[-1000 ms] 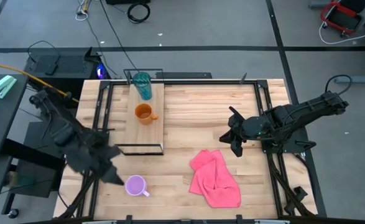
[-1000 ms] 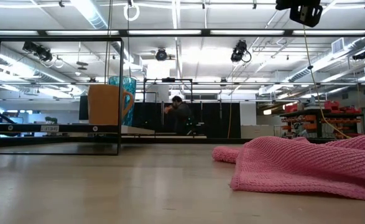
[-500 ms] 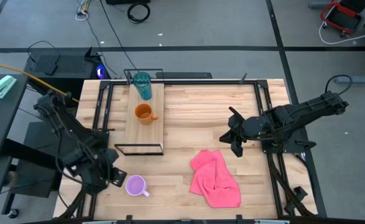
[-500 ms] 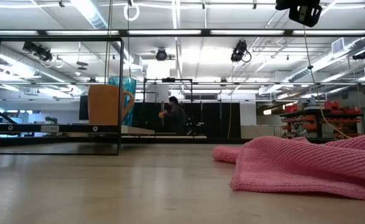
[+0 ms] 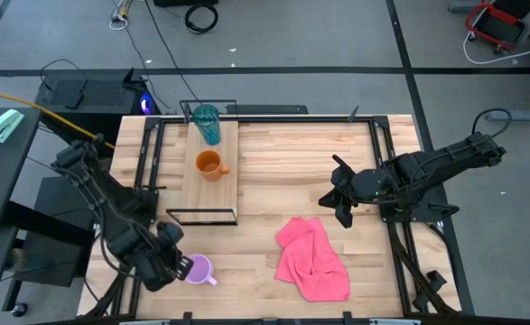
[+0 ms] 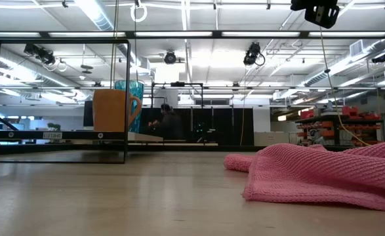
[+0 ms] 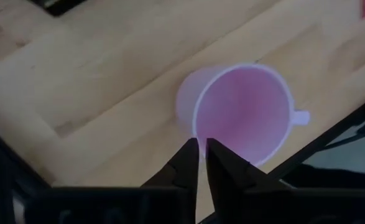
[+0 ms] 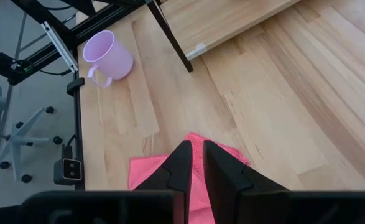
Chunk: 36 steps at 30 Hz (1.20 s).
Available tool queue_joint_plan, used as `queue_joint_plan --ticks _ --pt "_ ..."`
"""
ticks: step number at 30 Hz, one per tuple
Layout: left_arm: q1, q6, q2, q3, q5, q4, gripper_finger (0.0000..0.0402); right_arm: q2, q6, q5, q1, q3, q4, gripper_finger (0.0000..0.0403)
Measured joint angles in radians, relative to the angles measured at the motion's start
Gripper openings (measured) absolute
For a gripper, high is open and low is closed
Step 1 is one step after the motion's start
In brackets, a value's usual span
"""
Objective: Stack small to large cups/mugs on shelf
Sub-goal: Put the pink mug on the shelf
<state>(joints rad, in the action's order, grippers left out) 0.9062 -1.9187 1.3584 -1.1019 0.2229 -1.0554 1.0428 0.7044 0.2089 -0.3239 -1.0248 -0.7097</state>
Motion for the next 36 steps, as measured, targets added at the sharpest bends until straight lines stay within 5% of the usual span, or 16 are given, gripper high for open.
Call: queue_joint_plan --ticks 19,36 --pt "-0.038 0.024 0.081 0.000 -0.015 0.033 0.0106 0.000 0.000 0.000 0.000 0.000 0.000 0.0046" --pt "-0.075 0.020 0.083 0.079 -0.079 0.141 0.0114 0.000 0.000 0.000 0.000 0.000 0.000 0.0046"
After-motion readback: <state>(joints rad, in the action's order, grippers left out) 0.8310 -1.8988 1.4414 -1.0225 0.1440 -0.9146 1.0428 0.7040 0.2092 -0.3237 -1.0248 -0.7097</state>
